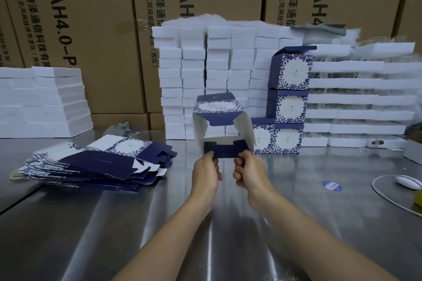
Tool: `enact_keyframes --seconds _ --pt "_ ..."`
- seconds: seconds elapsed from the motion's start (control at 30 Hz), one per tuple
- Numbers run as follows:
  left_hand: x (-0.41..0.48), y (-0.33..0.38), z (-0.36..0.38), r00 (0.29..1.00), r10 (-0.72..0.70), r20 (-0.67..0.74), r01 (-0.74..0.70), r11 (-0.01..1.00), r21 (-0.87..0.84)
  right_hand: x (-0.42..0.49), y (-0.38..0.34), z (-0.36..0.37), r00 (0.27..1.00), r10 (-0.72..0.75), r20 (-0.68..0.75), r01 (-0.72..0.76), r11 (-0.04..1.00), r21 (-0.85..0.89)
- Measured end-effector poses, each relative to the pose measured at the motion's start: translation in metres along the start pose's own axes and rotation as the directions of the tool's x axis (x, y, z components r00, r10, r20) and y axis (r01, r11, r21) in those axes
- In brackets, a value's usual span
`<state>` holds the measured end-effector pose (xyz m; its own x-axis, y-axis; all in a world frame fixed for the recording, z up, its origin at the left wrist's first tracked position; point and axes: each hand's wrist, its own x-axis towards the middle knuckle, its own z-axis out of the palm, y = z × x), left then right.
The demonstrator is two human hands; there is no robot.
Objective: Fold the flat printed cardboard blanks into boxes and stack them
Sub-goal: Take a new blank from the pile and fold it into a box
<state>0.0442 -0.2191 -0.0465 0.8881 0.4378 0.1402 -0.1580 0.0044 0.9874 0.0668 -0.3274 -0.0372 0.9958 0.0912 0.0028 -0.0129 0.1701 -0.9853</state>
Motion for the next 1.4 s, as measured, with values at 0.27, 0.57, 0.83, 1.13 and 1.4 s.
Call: enact_keyframes --seconds 0.27,0.57,0.83,1.13,1.4 --pt "0.009 -0.001 -0.004 0.996 0.013 -0.088 -0.015 0.999 -0.033 0.008 -0.002 -0.006 0.998 -0.028 -0.053 0.026 0.999 -0.034" --pt "0.01 -0.007 -0.002 0.998 0.012 0.058 -0.013 1.0 0.018 0.007 0.007 -0.003 0.973 -0.03 0.227 0.068 0.984 -0.164" --pt "0.024 -0.021 -0.014 0.998 0.06 -0.008 -0.055 0.956 0.287 0.013 0.006 -0.013 0.905 -0.417 0.082 0.407 0.794 -0.452" --pt "0.022 -0.025 -0.015 0.988 0.15 0.035 -0.151 0.896 0.418 0.017 0.013 -0.019 0.804 -0.536 0.259 0.589 0.652 -0.478" --pt "0.01 -0.018 -0.016 0.947 0.273 0.168 -0.32 0.84 0.438 0.031 0.003 -0.034 0.894 -0.42 0.158 0.445 0.786 -0.428"
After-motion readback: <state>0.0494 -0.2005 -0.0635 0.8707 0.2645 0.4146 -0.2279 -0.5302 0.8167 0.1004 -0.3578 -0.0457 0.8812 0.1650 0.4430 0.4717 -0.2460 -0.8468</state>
